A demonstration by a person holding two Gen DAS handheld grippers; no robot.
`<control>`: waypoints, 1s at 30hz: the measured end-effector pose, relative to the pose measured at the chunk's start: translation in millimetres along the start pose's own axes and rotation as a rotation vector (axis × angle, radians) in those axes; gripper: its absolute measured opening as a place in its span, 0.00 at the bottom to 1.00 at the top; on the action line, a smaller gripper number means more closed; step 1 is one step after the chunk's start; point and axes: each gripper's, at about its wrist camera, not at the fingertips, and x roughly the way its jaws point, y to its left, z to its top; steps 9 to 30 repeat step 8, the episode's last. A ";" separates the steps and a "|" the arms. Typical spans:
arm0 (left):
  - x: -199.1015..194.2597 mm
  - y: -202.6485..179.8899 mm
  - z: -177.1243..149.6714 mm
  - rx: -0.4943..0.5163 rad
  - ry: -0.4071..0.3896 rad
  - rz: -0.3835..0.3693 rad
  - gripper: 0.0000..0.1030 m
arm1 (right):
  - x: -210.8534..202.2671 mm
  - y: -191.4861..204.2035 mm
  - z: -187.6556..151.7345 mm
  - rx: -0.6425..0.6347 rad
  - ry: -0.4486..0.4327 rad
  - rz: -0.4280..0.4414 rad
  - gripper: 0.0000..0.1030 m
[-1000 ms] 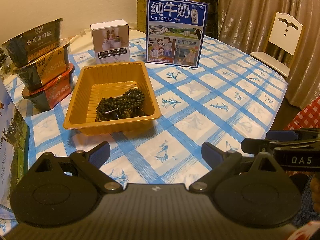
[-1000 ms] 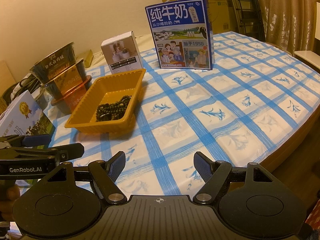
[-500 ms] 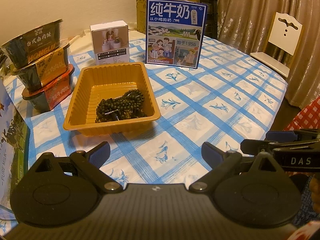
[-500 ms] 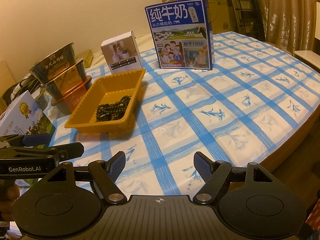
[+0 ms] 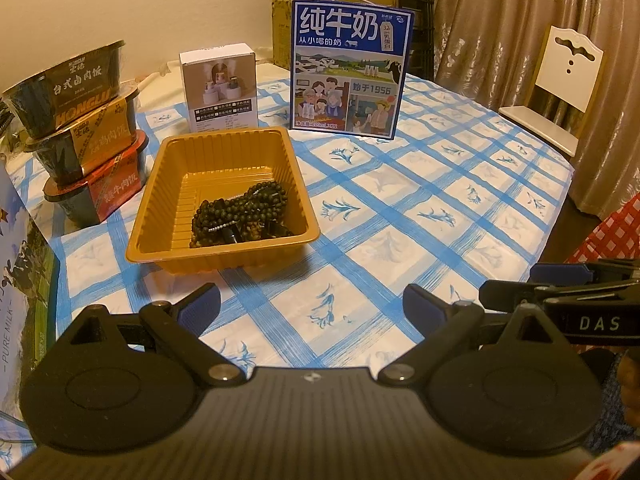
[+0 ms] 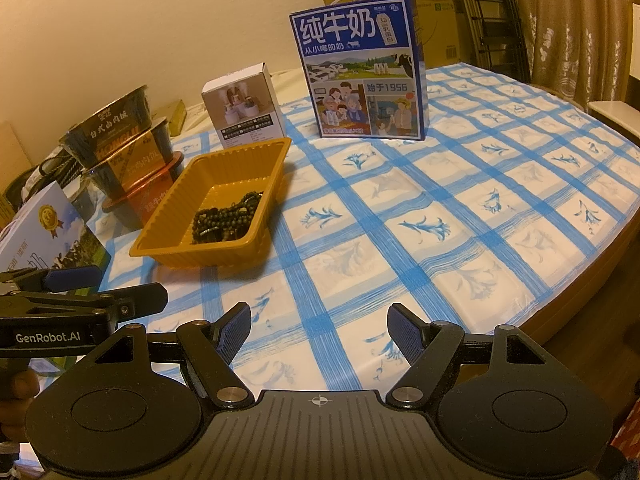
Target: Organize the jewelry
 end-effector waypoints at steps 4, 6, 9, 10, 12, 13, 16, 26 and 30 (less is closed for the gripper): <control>-0.4 0.0 -0.7 0.000 -0.004 -0.001 0.94 | 0.1 -0.2 0.0 0.001 -0.001 0.000 0.73; -0.5 -0.9 -0.5 0.002 -0.010 -0.003 0.94 | 0.4 -0.5 0.0 0.001 0.000 0.000 0.73; 0.0 -1.6 -0.2 0.003 -0.009 -0.003 0.94 | 0.4 -0.4 0.0 0.001 -0.001 0.000 0.73; 0.0 -1.6 -0.2 0.003 -0.009 -0.003 0.94 | 0.4 -0.4 0.0 0.001 -0.001 0.000 0.73; 0.0 -1.6 -0.2 0.003 -0.009 -0.003 0.94 | 0.4 -0.4 0.0 0.001 -0.001 0.000 0.73; 0.0 -1.6 -0.2 0.003 -0.009 -0.003 0.94 | 0.4 -0.4 0.0 0.001 -0.001 0.000 0.73; 0.0 -1.6 -0.2 0.003 -0.009 -0.003 0.94 | 0.4 -0.4 0.0 0.001 -0.001 0.000 0.73; 0.0 -1.6 -0.2 0.003 -0.009 -0.003 0.94 | 0.4 -0.4 0.0 0.001 -0.001 0.000 0.73; 0.0 -1.6 -0.2 0.003 -0.009 -0.003 0.94 | 0.4 -0.4 0.0 0.001 -0.001 0.000 0.73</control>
